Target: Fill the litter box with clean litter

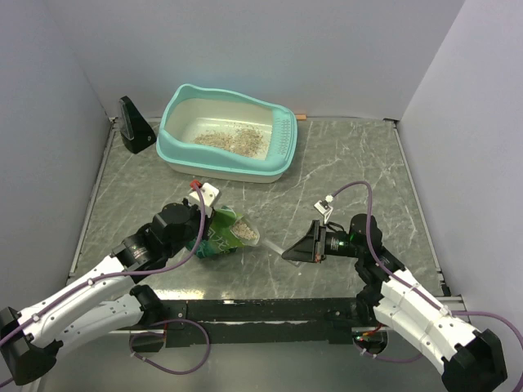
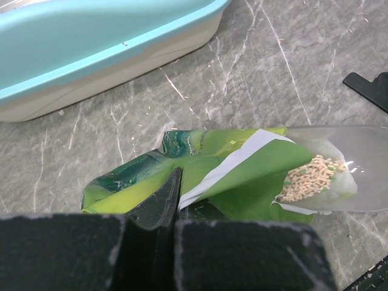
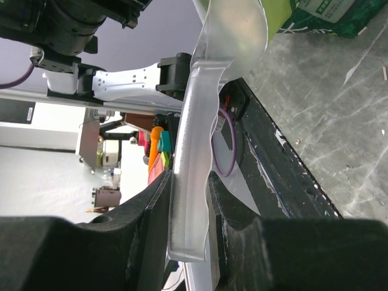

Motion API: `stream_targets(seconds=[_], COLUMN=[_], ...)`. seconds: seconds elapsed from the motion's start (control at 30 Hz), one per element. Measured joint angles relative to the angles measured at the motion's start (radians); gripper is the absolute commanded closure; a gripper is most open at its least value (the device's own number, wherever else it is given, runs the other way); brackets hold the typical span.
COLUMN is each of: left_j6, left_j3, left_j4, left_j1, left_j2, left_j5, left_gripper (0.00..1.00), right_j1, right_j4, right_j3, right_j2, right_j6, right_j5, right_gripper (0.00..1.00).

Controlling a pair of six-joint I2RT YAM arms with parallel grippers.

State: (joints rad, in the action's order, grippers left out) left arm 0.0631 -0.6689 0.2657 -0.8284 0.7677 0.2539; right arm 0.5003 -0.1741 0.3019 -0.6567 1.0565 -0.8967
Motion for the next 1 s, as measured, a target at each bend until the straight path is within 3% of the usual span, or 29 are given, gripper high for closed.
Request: stream_targets(seconds=[0.6,1.0], left_j6=[0.0,0.0], left_j3=[0.002,0.003], left_j4=[0.0,0.0], left_j1=[-0.007,-0.007], left_j2=[-0.051,-0.065], left_j5=[0.018,0.059], left_gripper=[0.99,0.99], right_j1=[-0.006,-0.008], right_j4=[0.098,0.269], right_j3=[-0.099,-0.09], right_j2=[0.18,0.367], right_j6=[-0.01,0.02], right_j5=[0.037,0.069], right_gripper=[1.0,1.0])
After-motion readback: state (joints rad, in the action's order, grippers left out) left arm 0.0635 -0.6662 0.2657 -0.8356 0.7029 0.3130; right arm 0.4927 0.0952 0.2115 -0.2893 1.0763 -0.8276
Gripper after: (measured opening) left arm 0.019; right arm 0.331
